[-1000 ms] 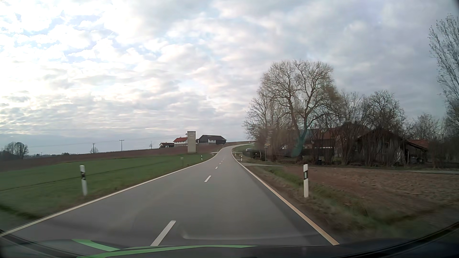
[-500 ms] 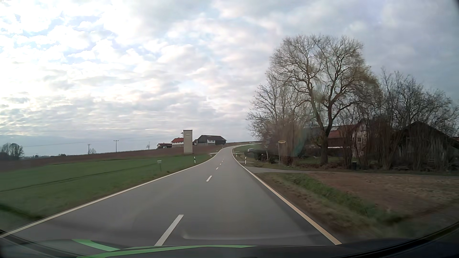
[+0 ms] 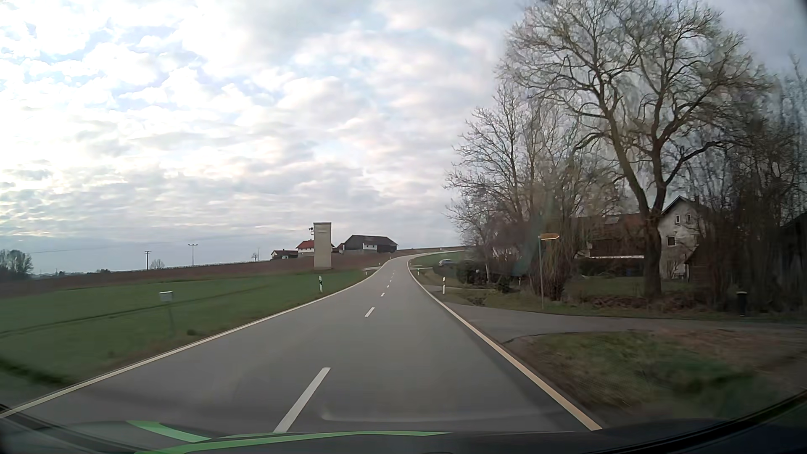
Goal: Follow the waypoints while adhering to traffic rules and regulations
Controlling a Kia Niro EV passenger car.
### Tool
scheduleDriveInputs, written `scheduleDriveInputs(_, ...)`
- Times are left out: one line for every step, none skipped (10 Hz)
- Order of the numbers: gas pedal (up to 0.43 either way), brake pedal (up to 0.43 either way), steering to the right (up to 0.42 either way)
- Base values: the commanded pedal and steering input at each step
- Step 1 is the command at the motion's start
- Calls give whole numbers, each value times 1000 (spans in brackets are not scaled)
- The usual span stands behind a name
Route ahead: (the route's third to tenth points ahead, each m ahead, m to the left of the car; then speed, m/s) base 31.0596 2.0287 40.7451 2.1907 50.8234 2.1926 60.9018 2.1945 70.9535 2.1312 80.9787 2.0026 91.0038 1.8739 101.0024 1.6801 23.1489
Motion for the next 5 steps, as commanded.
scheduleDriveInputs(228, 0, 0)
scheduleDriveInputs(228, 0, 0)
scheduleDriveInputs(228, 0, 0)
scheduleDriveInputs(228, 0, 0)
scheduleDriveInputs(228, 0, 0)
